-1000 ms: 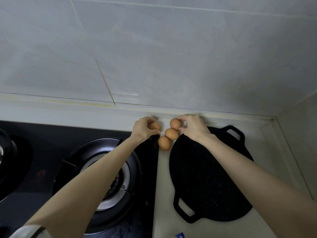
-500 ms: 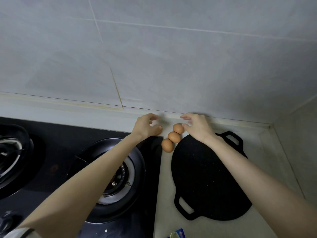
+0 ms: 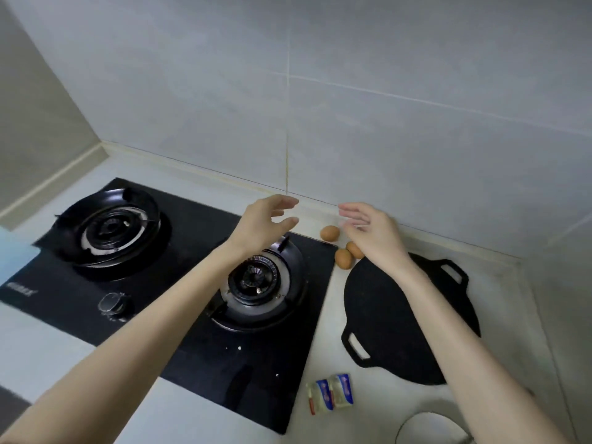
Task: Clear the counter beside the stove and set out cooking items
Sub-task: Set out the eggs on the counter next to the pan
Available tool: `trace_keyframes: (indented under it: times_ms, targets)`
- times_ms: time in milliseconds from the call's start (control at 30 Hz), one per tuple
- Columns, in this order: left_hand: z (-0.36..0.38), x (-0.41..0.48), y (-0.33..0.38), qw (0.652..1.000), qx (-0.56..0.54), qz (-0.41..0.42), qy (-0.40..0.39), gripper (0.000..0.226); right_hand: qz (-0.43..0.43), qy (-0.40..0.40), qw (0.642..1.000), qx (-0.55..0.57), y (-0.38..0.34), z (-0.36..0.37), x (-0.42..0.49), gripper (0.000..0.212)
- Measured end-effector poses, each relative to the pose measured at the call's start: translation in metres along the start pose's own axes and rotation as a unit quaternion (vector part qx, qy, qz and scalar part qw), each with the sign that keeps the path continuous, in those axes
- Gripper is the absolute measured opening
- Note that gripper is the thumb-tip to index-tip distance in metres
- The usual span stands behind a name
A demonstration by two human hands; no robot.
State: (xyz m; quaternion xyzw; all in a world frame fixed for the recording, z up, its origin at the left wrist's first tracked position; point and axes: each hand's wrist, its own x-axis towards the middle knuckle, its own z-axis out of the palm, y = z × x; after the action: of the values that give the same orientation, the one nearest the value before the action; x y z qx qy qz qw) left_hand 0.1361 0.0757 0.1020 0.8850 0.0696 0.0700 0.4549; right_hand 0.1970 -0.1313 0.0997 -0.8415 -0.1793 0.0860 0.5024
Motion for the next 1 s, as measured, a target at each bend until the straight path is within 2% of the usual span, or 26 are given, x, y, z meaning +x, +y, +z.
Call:
trace_keyframes:
  times_ms: [233,400,533,633,767,1000]
  targets:
    - [-0.079,-0.119,-0.006,0.995,0.036,-0.043,0.076,0.037,-0.084,-0.069,0.994,0.028,-0.071,0.054,-0.053,0.033]
    - [-0.144,-0.234,-0.015,0.976,0.070,-0.090,0.184,0.036,-0.129,-0.153,0.977,0.076,-0.132,0.114,-0.104,0.035]
    - [-0.188,-0.329,-0.014,0.952,0.089,-0.121,0.267,0.030,-0.150,-0.245,0.948,0.136,-0.181,0.168,-0.149,0.036]
    - [-0.220,-0.423,-0.008,0.920,0.097,-0.154,0.347,0.024,-0.174,-0.329,0.916,0.147,-0.221,0.221,-0.201,0.036]
    - [-0.241,-0.525,0.003,0.881,0.106,-0.199,0.416,0.026,-0.205,-0.411,0.873,0.161,-0.261,0.276,-0.263,0.033]
    - [-0.247,-0.674,0.032,0.801,0.135,-0.257,0.523,0.031,-0.253,-0.520,0.799,0.163,-0.322,0.352,-0.376,0.032]
